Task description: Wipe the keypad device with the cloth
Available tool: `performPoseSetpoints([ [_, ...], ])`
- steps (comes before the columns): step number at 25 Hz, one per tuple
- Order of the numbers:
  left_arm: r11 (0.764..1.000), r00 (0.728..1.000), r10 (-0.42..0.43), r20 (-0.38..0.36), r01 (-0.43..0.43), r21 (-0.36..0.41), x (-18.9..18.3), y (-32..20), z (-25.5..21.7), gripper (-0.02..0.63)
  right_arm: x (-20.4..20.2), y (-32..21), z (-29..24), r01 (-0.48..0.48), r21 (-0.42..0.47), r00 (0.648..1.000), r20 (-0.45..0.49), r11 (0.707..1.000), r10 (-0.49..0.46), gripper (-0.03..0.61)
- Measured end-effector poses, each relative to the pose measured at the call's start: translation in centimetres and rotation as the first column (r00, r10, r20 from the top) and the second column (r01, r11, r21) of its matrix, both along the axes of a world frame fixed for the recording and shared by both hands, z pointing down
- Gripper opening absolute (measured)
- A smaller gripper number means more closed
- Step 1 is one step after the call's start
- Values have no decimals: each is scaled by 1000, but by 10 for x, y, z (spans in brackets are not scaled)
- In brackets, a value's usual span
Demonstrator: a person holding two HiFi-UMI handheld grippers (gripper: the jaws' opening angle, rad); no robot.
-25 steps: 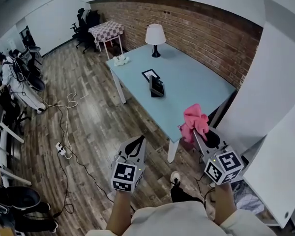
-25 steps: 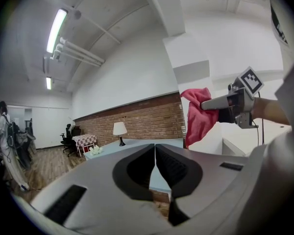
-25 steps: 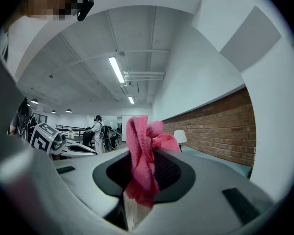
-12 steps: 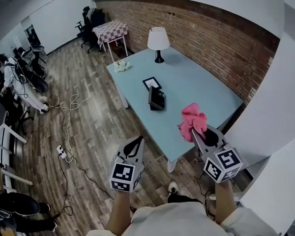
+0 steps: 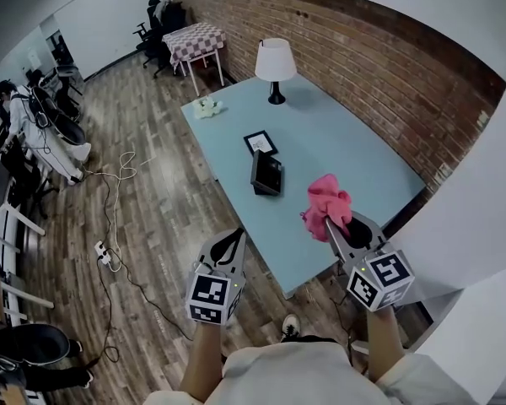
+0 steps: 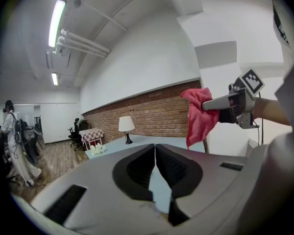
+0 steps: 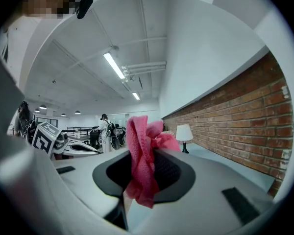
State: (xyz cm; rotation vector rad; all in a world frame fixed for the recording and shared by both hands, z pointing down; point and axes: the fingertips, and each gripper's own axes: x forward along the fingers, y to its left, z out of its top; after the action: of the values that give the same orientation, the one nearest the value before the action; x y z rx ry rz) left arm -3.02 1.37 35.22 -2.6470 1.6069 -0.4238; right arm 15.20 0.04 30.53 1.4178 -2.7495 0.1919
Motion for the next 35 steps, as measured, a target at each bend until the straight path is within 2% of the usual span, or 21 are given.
performPoseSetpoints([
  [8, 999, 999, -34, 11, 34, -14, 8, -44, 10, 34, 1, -50, 6, 54, -4, 998, -10, 999, -54, 117],
  [15, 999, 998, -26, 56, 29, -43, 8, -79, 25, 50, -7, -89, 21, 89, -29, 996, -11, 996, -89, 117],
  [19, 998, 997, 5, 76, 0, -64, 7, -107, 34, 72, -12, -115, 34, 90, -55, 995, -34, 994, -92, 117],
  [26, 991, 997, 48, 67, -40, -129, -5, -168, 66, 102, -29, -163, 59, 68, -108, 995, -66, 992, -75, 117],
  [35, 966, 988, 147, 54, -132, -223, -7, -253, 122, 127, -64, -252, 97, 51, -190, 996, -58, 980, -63, 117],
])
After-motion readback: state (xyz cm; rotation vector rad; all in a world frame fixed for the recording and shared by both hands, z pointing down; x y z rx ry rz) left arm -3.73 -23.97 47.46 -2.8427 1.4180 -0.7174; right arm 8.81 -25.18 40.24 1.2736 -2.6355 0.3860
